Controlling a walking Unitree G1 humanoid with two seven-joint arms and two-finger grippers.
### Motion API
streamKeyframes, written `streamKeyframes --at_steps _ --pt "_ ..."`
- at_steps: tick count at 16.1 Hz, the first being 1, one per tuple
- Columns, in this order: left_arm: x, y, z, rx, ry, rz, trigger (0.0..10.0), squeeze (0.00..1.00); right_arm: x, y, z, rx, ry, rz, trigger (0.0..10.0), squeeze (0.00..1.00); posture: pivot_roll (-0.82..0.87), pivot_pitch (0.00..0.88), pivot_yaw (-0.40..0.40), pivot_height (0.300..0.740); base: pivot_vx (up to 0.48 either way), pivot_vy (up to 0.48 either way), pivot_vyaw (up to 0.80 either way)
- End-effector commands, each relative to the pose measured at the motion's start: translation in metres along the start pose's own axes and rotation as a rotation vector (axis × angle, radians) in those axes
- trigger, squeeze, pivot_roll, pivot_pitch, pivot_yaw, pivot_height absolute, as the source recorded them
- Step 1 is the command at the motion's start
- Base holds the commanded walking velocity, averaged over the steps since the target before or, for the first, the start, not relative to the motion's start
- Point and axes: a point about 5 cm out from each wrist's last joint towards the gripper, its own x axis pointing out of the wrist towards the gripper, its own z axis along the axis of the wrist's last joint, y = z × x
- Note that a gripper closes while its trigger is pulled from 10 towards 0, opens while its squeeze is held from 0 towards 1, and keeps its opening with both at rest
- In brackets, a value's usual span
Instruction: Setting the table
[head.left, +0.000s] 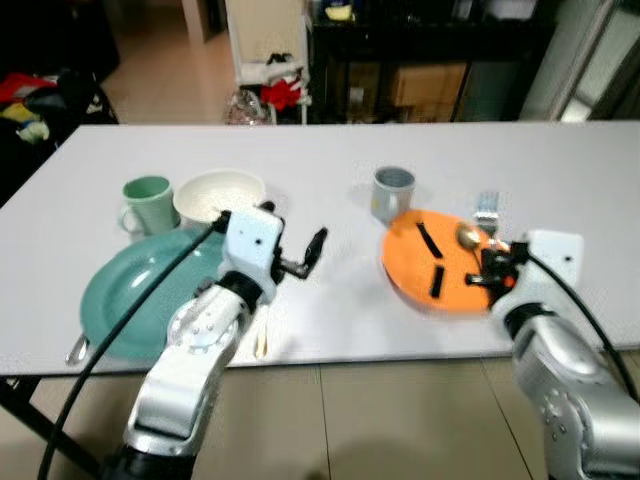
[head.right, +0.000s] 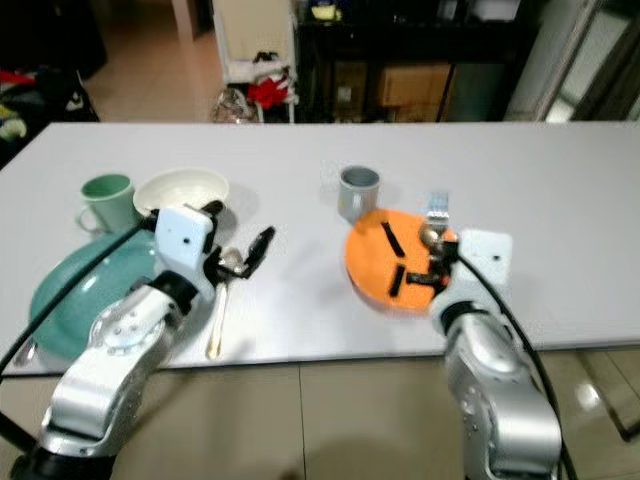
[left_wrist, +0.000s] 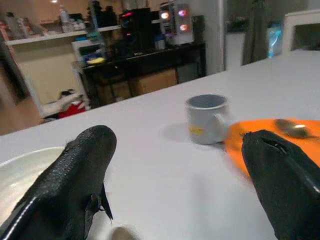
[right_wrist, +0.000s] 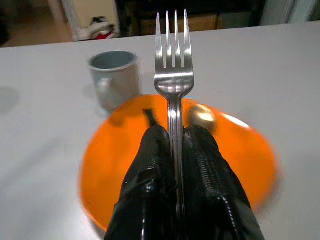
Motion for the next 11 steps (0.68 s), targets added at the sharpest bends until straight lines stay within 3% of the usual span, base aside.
streamKeyframes --at_steps 1,5,9,11 --pt "-0.005 0.001 -0.002 -0.002 0.018 -0.025 10.0 0.00 0.003 0.008 -0.007 0.020 0.062 0.023 10.0 0.00 0.01 0.000 -0.029 0.740 0.000 0.000 0.00" --pt "-0.011 -0.018 -0.003 -0.027 0.043 -0.181 10.0 0.00 0.016 -0.007 -0.024 0.055 0.168 -0.051 10.0 0.00 0.02 0.000 -0.029 0.740 0.000 0.000 0.00" --pt "-0.013 -0.019 -0.012 0.006 0.113 -0.267 10.0 0.00 0.049 -0.010 -0.022 0.041 0.183 -0.037 10.0 0.00 0.01 0.000 -0.006 0.740 0.000 0.000 0.00" --pt "-0.012 -0.018 -0.010 0.014 0.116 -0.302 10.0 0.00 0.073 -0.014 -0.021 0.043 0.194 -0.009 10.0 0.00 0.02 0.000 0.001 0.740 0.000 0.000 0.00"
